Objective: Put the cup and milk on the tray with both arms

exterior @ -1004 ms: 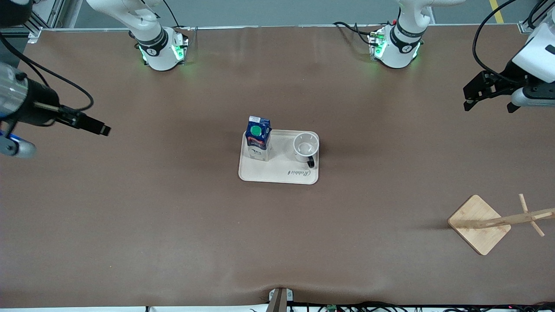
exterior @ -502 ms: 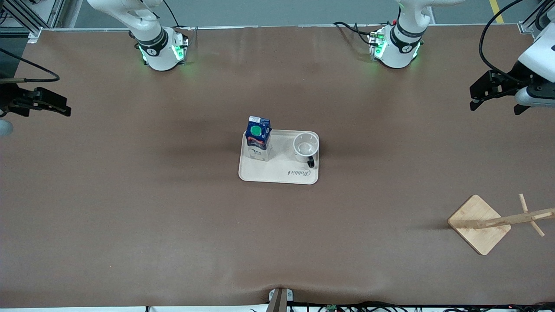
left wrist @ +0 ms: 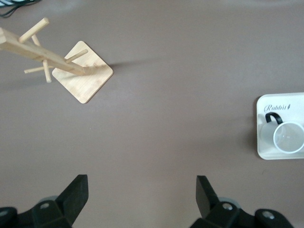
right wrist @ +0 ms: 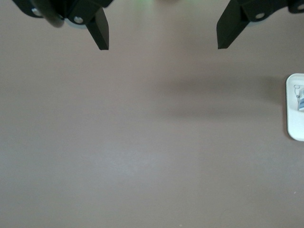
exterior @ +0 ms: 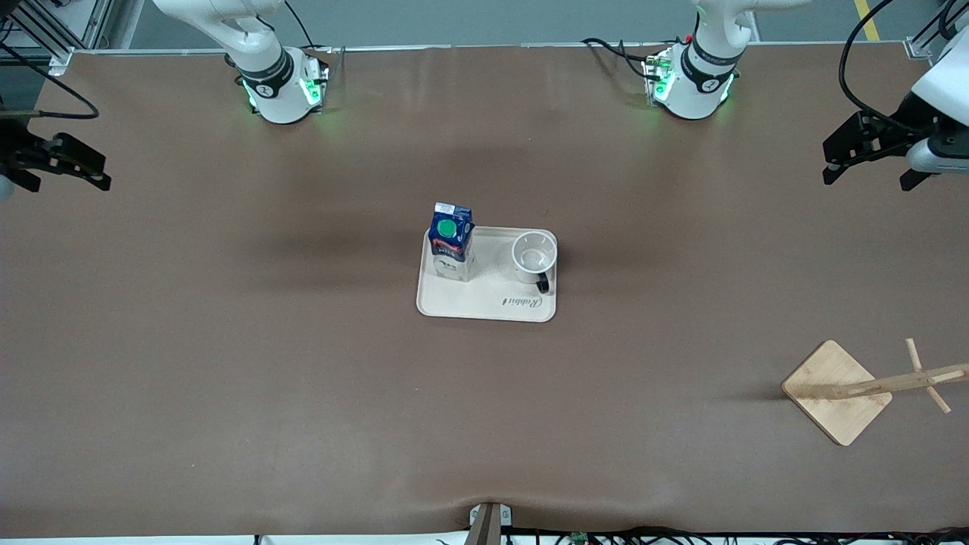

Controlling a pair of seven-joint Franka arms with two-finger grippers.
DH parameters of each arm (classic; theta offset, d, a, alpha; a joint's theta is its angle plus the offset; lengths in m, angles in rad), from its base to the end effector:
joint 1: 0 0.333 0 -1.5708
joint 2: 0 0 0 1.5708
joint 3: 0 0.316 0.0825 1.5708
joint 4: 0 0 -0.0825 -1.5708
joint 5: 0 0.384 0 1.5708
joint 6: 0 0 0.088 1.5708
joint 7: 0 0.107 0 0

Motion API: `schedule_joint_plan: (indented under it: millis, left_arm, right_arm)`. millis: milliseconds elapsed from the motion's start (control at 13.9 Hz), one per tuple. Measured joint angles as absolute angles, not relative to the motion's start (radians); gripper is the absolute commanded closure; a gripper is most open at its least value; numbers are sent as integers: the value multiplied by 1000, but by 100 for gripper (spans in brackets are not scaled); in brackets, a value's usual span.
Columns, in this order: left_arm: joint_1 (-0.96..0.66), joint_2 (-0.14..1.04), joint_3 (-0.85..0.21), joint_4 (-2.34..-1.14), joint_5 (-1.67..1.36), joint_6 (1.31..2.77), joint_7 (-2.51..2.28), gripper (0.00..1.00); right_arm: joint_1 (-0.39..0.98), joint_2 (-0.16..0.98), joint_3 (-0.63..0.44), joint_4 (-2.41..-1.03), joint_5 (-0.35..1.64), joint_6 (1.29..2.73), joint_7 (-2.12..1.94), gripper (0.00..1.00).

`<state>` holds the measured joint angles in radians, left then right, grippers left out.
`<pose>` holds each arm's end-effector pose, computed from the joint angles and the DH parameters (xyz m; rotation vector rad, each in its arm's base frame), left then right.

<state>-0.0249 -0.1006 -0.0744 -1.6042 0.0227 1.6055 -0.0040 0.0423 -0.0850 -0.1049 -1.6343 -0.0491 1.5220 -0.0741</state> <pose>0.5239 -0.0521 0.6662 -3.1091 0.1477 -0.1605 0.5212 -0.0406 0.6361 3.1030 0.0160 -0.0472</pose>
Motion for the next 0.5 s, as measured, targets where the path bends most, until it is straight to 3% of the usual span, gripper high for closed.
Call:
schedule_joint_plan:
  millis: [502]
  left_arm:
    - [-28,-107,-78,-1595,17,1590,-63,0]
  right_arm:
    - [0,-93,-111,-1609,24,1532,-74,0]
